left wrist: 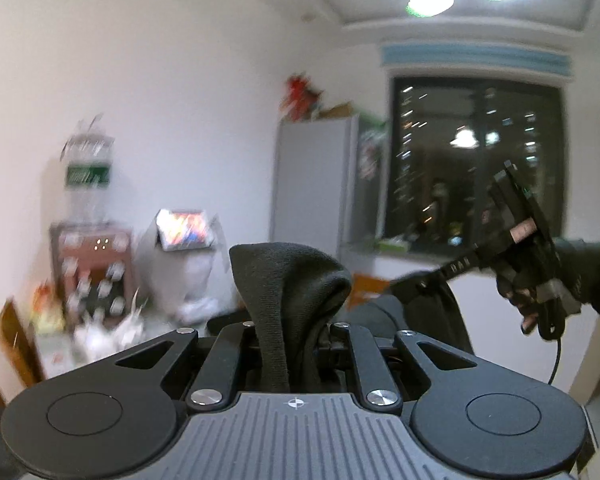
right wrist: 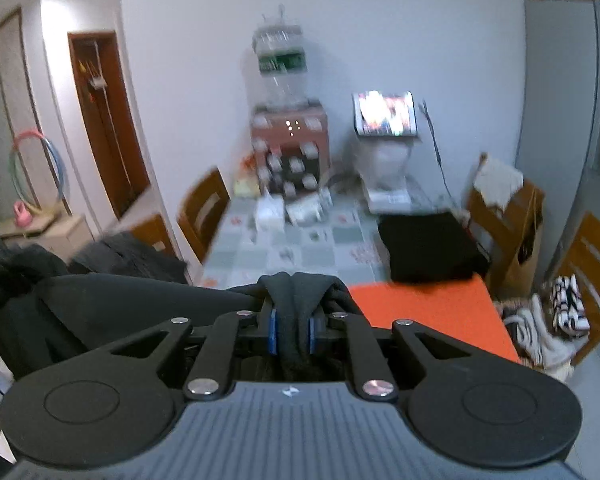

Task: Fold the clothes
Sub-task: 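Carry the garment up to the orange tablecloth with both grippers, then lay the garment on the tablecloth and open both grippers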

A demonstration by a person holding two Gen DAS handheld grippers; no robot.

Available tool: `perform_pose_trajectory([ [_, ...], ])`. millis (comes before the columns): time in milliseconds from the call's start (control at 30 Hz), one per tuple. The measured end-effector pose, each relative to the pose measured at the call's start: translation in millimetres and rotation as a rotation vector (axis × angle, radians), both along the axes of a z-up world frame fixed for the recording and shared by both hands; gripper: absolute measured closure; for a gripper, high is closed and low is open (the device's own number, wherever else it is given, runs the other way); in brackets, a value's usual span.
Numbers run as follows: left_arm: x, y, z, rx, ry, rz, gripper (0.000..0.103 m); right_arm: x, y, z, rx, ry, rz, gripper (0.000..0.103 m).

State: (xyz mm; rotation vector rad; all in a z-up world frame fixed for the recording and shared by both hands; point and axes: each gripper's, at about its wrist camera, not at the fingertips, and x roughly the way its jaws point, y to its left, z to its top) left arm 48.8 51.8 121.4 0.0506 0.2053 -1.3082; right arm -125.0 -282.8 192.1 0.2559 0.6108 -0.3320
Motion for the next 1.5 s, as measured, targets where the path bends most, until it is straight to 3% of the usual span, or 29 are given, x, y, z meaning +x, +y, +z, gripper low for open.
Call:
perform_pose_trajectory([
  [200, 23.8, -47.0, -59.9, 0.152, 0.083, 0.171, 0.088, 50.4, -60.1, -120.8, 0.115, 0.126, 0.026, 0.085],
  [467, 22.4, -103.6, -144.6, 0.332, 0.192, 0.398, 0.088, 102.0, -134.0, -262.5, 0.2, 0.281, 0.126, 0.083],
  [567, 11.4, -116.5, -165.4, 0.37, 0.225, 0.46, 0.086, 107.7, -161.0, -290.8, 0.191, 0.311, 0.15, 0.079],
  [733, -7.5, -132.4, -175.2, 0.386, 0.283, 0.53, 0.08, 103.5, -186.4, -294.8, 0.13, 0.316, 0.173, 0.063],
  [900, -22.2, -135.3, -164.9, 0.359, 0.281, 0.535, 0.055, 96.9, -211.8, -293.7, 0.071, 0.311, 0.182, 0.045],
  [1000, -27.1, -131.4, -156.7, 0.336, 0.29, 0.524, 0.041, 81.6, -215.3, -281.3, 0.057, 0.286, 0.171, 0.043],
  [1067, -30.5, -128.5, -153.2, 0.325, 0.29, 0.508, 0.035, 70.7, -212.7, -273.4, 0.053, 0.28, 0.181, 0.043],
  [1200, -36.7, -128.9, -156.3, 0.335, 0.272, 0.444, 0.024, 47.0, -191.2, -264.4, 0.042, 0.284, 0.225, 0.032],
  [1500, -49.2, -148.3, -192.0, 0.428, 0.264, 0.305, 0.022, -3.1, -145.9, -283.1, 0.111, 0.309, 0.21, 0.032],
])
